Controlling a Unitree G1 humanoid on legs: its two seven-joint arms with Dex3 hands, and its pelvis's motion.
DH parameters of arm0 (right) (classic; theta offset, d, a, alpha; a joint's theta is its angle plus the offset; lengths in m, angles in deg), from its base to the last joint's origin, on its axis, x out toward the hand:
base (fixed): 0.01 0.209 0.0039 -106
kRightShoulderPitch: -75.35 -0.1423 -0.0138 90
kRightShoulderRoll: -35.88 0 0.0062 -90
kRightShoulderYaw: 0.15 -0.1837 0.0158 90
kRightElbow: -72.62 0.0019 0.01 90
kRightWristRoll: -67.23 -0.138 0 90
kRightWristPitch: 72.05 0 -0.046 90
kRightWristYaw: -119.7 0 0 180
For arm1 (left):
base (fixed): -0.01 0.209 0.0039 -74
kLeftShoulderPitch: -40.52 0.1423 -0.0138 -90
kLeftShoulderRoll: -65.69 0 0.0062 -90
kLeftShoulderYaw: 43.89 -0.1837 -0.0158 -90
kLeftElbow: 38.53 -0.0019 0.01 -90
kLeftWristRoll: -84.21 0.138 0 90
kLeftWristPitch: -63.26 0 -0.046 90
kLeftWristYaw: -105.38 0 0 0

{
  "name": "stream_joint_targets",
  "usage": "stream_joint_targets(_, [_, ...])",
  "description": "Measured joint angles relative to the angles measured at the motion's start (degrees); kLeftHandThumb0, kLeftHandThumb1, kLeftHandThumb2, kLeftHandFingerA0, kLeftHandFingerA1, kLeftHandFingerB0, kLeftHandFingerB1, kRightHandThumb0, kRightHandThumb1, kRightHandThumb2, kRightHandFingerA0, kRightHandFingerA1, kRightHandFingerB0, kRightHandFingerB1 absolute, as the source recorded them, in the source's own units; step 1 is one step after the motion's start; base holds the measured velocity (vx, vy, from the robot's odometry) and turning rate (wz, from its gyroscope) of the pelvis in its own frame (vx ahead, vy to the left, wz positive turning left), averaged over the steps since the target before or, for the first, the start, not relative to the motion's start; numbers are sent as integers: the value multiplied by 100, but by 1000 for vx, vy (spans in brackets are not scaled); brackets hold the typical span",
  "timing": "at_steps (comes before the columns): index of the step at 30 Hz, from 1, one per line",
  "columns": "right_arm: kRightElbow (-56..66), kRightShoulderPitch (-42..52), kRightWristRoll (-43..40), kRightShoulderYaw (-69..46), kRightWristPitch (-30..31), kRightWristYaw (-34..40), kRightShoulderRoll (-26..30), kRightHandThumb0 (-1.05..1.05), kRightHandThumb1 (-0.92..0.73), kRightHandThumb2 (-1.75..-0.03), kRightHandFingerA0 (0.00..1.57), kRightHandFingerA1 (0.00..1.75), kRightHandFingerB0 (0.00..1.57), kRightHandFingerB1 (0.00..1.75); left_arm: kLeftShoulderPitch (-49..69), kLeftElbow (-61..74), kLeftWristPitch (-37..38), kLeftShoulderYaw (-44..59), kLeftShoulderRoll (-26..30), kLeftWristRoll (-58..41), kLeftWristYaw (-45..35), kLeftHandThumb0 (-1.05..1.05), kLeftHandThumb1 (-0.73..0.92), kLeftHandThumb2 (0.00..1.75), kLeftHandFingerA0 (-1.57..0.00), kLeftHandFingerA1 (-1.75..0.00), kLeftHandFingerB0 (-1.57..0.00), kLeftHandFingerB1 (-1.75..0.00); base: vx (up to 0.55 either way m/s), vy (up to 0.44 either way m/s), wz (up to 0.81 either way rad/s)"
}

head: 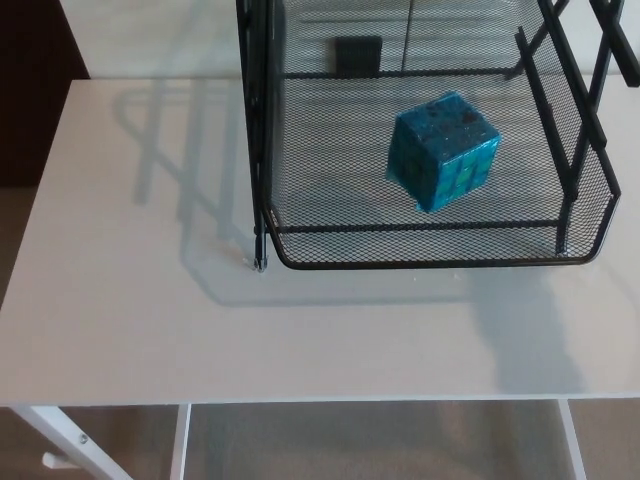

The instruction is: The robot walks towards a desk on which a file tray is kept in the middle and a cube is kept to its right. The robot lifts the cube using its right hand and places it on the file tray.

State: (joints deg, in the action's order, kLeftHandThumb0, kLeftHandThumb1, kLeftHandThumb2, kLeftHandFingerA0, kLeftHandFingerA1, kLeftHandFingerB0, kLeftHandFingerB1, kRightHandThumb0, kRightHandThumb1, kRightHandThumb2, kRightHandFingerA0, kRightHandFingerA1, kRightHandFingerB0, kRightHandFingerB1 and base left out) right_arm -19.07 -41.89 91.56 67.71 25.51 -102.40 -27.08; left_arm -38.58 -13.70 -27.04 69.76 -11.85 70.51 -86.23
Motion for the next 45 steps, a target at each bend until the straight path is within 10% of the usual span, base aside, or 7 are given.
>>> stream_joint_targets(4, [-494,751,-131,-671,-79,159,-12,-36,-56,-110,129,129,0,52,1,-7,0,-1,-3,0,0,-102,87,66,-60,-87,-38,-73,0,0,0])
stream_joint_targets(5, [-631,902,-173,-825,-88,196,-24,-61,-84,-65,9,102,5,21,3,-9,0,-1,-4,0,0,-102,67,113,-57,-84,-39,-73,0,0,0])
stream_joint_targets(16, [-1342,1992,-457,-2423,-88,812,-728,-103,-73,-115,87,138,5,13,7,-16,0,-2,-9,-1,0,-99,86,66,-62,-87,-39,-73,0,0,0])
stream_joint_targets(19, [-1516,2153,-562,-2878,-51,975,-926,-99,-79,-72,104,168,59,145,14,-21,0,-2,-9,0,0,-99,87,66,-61,-86,-38,-74,0,0,0])
stream_joint_targets(26, [-2051,2328,-878,-3952,34,1347,-1259,-89,-92,-82,0,0,0,0,32,-27,0,-2,-12,-1,0,-100,88,67,-56,-87,-38,-71,0,0,0])
stream_joint_targets(37, [-3272,2610,-1266,-5127,181,2110,-1820,-20,-61,-66,83,135,0,36,78,-62,0,-5,-12,0,3,-104,92,71,-39,-94,-19,-75,0,0,0])
stream_joint_targets(45, [-3606,2913,-1363,-5152,278,2811,-2737,-34,-50,-55,62,88,33,53,156,-113,-1,-144,-8,21,2,-104,89,67,-33,-91,-15,-74,0,0,0])
